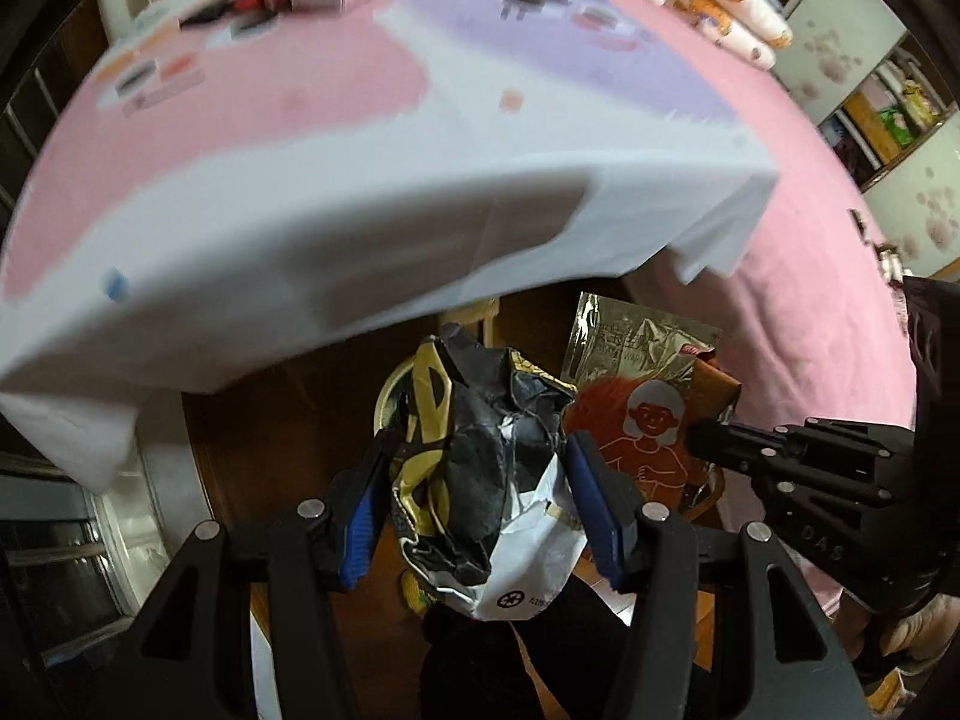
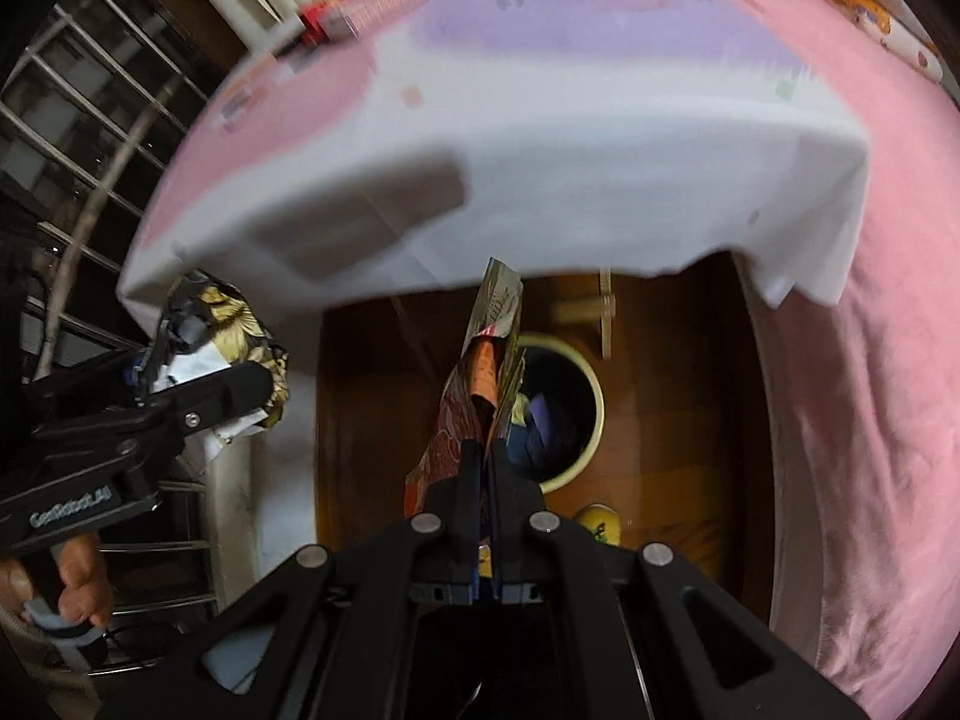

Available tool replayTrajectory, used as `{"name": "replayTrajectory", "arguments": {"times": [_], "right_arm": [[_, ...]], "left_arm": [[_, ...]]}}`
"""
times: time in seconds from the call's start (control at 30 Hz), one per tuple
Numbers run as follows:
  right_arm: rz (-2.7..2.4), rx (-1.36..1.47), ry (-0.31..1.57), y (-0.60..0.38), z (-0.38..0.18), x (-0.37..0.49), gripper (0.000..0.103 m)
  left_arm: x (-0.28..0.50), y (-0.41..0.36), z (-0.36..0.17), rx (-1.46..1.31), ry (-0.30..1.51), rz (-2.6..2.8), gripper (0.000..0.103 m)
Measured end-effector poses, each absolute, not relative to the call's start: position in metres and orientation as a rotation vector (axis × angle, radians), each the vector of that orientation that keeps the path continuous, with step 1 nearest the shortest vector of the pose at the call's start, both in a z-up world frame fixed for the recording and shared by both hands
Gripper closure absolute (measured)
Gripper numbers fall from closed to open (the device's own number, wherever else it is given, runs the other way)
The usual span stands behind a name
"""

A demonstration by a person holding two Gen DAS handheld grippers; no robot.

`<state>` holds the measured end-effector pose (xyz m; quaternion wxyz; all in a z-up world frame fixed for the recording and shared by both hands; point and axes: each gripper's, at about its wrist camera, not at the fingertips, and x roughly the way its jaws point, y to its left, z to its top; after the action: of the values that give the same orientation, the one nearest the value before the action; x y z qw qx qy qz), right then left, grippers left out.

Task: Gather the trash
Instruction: 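Lower both tools over the bin and open them to drop the wrappers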

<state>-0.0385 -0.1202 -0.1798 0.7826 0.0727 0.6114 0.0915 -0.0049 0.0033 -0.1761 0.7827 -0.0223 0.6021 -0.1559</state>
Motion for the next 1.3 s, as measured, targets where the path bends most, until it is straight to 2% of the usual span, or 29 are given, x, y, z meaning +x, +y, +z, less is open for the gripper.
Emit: {"name": "replayTrajectory", "arguments": {"times": [0.47,0.67,0.77,0.83,0.87,0.9,1.07,1.3], "right_arm": [[0.213,0.068,1.495,-0.127,-0.439,0.015,0.101],[0.223,0.075,1.562,-0.131,-0.509,0.034,0.101],[0.253,0.103,1.589,-0.13,-0.526,0.04,0.095],[0.254,0.096,1.609,-0.13,-0.534,0.045,0.08],[0.25,0.097,1.611,-0.131,-0.535,0.047,0.068],[0.248,0.098,1.61,-0.131,-0.535,0.048,0.06],[0.236,0.113,1.591,-0.14,-0.529,0.054,0.057],[0.215,0.162,1.562,-0.146,-0.491,0.039,0.057]], "left_arm": [[0.016,-0.029,-0.406,-0.065,1.362,-0.167,0.047],[0.025,-0.04,-0.47,-0.052,1.375,-0.153,0.042],[0.029,-0.041,-0.487,-0.03,1.381,-0.137,0.034],[0.033,-0.038,-0.495,-0.027,1.383,-0.121,0.025],[0.033,-0.036,-0.496,-0.025,1.377,-0.106,0.016],[0.035,-0.035,-0.495,-0.028,1.374,-0.098,0.011],[0.039,-0.025,-0.489,-0.037,1.352,-0.063,0.008],[0.031,-0.013,-0.445,-0.056,1.308,-0.04,0.008]]}}
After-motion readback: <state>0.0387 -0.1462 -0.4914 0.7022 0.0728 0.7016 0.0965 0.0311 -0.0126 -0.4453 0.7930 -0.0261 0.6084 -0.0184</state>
